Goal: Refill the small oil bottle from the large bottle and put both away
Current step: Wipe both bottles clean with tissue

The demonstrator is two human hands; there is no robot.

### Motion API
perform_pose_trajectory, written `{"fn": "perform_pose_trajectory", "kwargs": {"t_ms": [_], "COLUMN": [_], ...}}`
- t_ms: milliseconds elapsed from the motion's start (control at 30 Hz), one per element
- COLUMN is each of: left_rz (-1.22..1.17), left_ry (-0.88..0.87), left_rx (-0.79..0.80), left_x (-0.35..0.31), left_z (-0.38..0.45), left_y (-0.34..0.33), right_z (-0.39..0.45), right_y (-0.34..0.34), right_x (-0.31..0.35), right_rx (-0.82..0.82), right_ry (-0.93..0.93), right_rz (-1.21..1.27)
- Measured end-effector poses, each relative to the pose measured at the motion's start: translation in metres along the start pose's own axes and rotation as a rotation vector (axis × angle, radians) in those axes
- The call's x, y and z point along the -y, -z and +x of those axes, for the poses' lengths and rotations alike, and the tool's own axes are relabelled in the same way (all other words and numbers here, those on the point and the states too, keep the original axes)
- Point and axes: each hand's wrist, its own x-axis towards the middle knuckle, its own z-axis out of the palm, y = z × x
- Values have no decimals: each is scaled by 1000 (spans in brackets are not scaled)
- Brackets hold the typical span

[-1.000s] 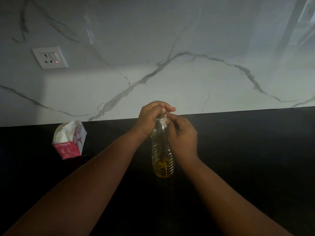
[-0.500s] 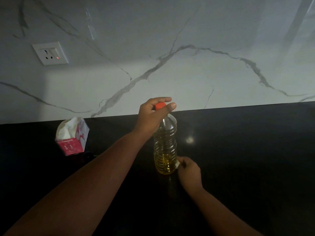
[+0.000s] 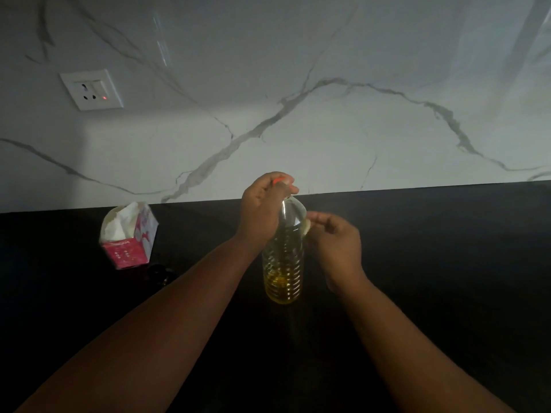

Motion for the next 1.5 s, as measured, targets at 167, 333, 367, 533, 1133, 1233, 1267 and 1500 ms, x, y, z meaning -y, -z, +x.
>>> {"fn": "perform_pose_trajectory", "kwargs": {"t_ms": [167, 333, 367, 533, 1133, 1233, 1267, 1500], "left_rz": [32, 15, 13, -8, 36, 51, 48, 88], "left_ry": [-28, -34, -34, -15, -87, -37, -6, 79], "left_rx": [6, 39, 41, -45, 52, 43, 43, 44], "left_x": [0, -1, 0, 3, 2, 3, 3, 0], "left_z": [-1, -3, -3, 0, -3, 0, 0, 1], "left_y": [8, 12, 12, 15, 16, 19, 21, 36], "right_z": [5, -2, -3, -10, -19, -14, -12, 11], "right_y": [-14, -24, -24, -11, 6, 4, 2, -17], "right_x": [33, 29, 25, -10, -103, -75, -62, 36], "right_rx": [-4, 52, 26, -35, -44, -58, -46, 42], "right_ry": [169, 372, 398, 192, -417, -400, -359, -48], "right_rz": [27, -264, -278, -72, -214, -47, -5, 93]}}
